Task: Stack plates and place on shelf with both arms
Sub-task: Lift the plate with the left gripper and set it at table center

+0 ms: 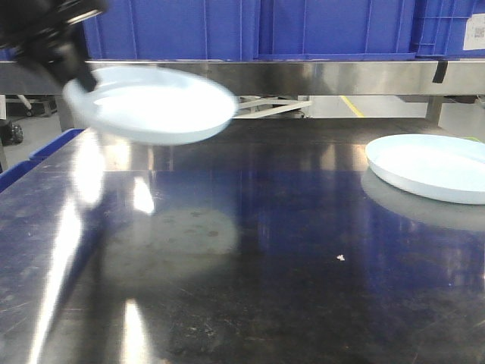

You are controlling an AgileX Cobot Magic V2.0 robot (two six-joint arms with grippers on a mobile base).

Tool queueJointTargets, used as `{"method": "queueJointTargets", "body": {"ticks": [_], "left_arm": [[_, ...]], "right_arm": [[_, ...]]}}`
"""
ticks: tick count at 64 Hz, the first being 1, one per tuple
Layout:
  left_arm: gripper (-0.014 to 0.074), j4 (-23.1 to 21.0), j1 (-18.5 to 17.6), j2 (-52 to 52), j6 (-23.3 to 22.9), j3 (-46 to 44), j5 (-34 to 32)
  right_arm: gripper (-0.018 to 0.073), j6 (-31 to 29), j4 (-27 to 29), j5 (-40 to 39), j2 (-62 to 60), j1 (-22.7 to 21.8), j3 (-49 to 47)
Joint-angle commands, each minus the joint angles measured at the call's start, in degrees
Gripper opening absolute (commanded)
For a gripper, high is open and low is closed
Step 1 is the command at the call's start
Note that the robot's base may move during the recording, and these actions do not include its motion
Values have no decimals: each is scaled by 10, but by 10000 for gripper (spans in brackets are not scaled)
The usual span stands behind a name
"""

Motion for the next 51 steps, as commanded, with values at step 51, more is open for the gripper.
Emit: {"method": "queueJointTargets", "body": {"ticks": [51], "left_arm": [[90, 59, -209, 62, -2, -24, 40]], "right_arm": [[56, -1, -6, -53, -12, 0, -9]]}}
